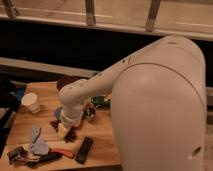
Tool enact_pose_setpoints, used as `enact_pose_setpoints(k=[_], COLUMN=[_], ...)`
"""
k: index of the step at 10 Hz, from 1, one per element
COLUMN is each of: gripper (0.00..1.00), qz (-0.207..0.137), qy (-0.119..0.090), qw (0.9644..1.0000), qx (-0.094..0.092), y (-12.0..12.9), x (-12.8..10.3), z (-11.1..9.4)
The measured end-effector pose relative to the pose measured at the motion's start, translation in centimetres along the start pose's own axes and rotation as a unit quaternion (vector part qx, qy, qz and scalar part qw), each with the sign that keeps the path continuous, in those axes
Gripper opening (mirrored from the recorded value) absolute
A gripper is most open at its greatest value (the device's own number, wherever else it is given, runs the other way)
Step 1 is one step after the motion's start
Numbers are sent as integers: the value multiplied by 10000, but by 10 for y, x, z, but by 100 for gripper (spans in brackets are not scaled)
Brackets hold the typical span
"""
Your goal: Place grapes in purple bowl
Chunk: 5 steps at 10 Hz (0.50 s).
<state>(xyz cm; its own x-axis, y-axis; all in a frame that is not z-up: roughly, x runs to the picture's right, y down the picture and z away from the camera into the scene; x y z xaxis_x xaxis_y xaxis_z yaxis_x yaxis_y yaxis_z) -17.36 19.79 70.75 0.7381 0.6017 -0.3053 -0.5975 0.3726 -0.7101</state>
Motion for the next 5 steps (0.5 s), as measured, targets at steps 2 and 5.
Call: enact_pose_setpoints(k=[2, 5], gripper=[64, 64], qz=[-27, -84], qy=[-212, -73], qw=[9997, 9997], qx=[-155, -211], y=[5, 16], x=[-6, -25], z=[8, 37])
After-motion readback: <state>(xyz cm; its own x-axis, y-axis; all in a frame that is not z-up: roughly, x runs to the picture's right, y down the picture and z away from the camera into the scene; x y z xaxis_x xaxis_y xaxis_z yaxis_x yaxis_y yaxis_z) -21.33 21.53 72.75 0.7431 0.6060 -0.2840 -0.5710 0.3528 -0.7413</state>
